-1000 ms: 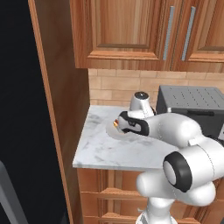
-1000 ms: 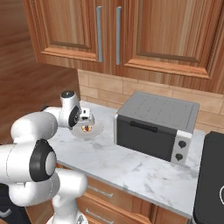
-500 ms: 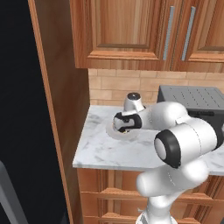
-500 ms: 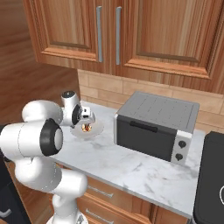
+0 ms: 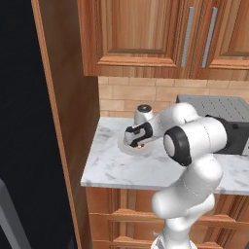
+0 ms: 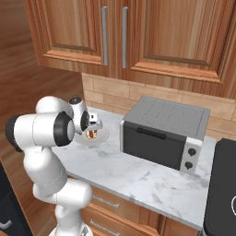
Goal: Place the cold items (apple and peach) from the fridge in one tupperware on the dining counter. Place the warm items (kebab skewer and hot dog) in the stove area in another tupperware.
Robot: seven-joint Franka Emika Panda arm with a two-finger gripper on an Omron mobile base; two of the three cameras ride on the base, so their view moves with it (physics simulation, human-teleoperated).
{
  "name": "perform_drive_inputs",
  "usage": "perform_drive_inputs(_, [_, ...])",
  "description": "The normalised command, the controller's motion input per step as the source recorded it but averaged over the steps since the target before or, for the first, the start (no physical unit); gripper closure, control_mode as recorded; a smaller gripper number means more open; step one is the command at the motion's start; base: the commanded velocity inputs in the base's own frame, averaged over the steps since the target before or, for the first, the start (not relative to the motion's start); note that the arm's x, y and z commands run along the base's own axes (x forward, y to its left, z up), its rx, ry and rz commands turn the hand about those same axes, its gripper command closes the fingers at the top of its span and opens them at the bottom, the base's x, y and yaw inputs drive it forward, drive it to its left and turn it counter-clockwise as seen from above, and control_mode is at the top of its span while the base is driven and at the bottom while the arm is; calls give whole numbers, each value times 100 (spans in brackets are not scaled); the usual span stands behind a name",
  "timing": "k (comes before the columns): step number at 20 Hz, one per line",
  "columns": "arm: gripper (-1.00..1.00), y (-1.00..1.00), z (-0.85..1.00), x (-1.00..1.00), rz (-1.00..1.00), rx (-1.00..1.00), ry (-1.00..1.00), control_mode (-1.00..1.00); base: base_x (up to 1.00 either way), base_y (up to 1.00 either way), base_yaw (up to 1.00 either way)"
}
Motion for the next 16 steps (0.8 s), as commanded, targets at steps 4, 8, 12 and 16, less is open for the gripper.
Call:
perform_drive_inputs(4, [-100, 0, -27, 36, 0, -1, 0, -100, 0, 0, 0])
perform_drive_inputs(8, [-100, 0, -32, 30, 0, -1, 0, -100, 0, 0, 0])
perform_drive_inputs(12, [-100, 1, -34, 25, 0, 0, 0, -100, 0, 0, 0])
perform_drive_inputs(16, [100, 3, -35, 14, 0, -1, 0, -100, 0, 0, 0])
